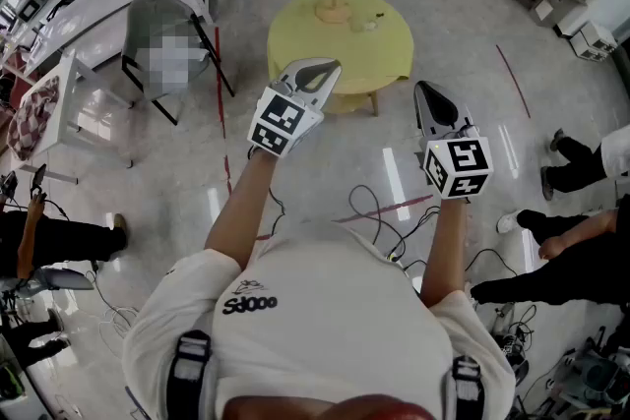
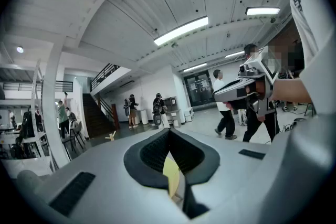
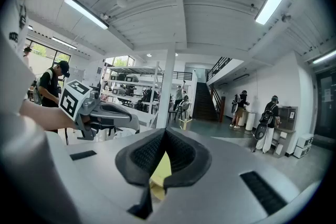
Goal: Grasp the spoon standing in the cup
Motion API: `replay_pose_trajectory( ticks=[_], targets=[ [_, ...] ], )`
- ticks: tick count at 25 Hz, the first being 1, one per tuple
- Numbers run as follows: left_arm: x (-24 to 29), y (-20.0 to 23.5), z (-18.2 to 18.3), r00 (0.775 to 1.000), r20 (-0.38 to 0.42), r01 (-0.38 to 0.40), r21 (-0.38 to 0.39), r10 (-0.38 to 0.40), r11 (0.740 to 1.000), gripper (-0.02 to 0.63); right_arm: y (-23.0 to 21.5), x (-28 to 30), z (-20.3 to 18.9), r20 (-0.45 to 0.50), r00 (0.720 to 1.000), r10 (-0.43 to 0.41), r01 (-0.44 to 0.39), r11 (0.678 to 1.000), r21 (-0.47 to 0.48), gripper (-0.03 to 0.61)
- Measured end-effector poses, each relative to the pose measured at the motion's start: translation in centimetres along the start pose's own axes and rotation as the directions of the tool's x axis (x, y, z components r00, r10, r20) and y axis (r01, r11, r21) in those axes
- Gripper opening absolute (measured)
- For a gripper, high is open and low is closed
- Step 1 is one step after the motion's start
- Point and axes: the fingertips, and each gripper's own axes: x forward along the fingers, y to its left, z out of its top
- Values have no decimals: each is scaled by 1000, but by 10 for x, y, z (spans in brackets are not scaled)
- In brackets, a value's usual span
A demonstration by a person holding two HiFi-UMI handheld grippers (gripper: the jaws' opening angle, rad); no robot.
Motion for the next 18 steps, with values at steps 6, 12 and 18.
replay_pose_trajectory(
  ticks=[6, 12, 18],
  targets=[
    [13, -8, 5, 1000, 0, 7, -8, -7, 1000, 28, -15, -4, -3, 25, 1000, 17, -19, 997, 77, 14],
    [29, -9, 2, 1000, -18, -9, -33, 8, 999, 28, -35, 2, -11, 13, 1000, 24, -25, 997, 77, 14],
    [55, -19, -1, 998, -41, -49, -40, 47, 998, 28, -63, 2, -25, 1, 999, 53, -53, 997, 60, 14]
  ],
)
